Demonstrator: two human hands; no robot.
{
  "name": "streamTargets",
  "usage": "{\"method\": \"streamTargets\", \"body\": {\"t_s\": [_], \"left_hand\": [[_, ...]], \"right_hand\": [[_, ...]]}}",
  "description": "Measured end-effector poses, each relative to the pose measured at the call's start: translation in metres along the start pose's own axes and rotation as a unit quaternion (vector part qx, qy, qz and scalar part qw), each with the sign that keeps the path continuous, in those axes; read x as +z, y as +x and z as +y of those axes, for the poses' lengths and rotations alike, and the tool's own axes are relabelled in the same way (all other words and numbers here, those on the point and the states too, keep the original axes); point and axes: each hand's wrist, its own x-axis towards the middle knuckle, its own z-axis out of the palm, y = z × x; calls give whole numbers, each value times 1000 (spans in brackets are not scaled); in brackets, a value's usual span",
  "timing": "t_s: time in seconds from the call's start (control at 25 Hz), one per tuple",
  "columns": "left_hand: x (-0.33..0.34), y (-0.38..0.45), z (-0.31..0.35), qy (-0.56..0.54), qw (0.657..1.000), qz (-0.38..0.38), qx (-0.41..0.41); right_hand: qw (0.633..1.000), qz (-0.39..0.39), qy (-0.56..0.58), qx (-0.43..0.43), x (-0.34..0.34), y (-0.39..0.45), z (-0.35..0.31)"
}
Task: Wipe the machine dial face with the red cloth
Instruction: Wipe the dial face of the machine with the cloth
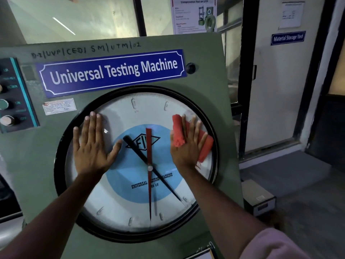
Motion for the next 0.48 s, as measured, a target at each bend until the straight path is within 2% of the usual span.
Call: {"method": "streamTargets", "body": {"t_s": [0.16, 0.28, 0.4, 0.48], "left_hand": [[-4, -1, 3, -1, 1000, -11, 0], [-5, -1, 4, -6, 1000, -13, -4], [-4, -1, 4, 2, 1000, -9, -3], [-4, -1, 3, 0, 1000, -8, -3]], "right_hand": [[999, -26, -12, 30, -9, -14, 8], [998, -46, -3, 40, -5, 15, -29], [994, -79, 0, -74, 6, 45, -73], [986, -80, -29, -145, 7, 51, -70]]}}
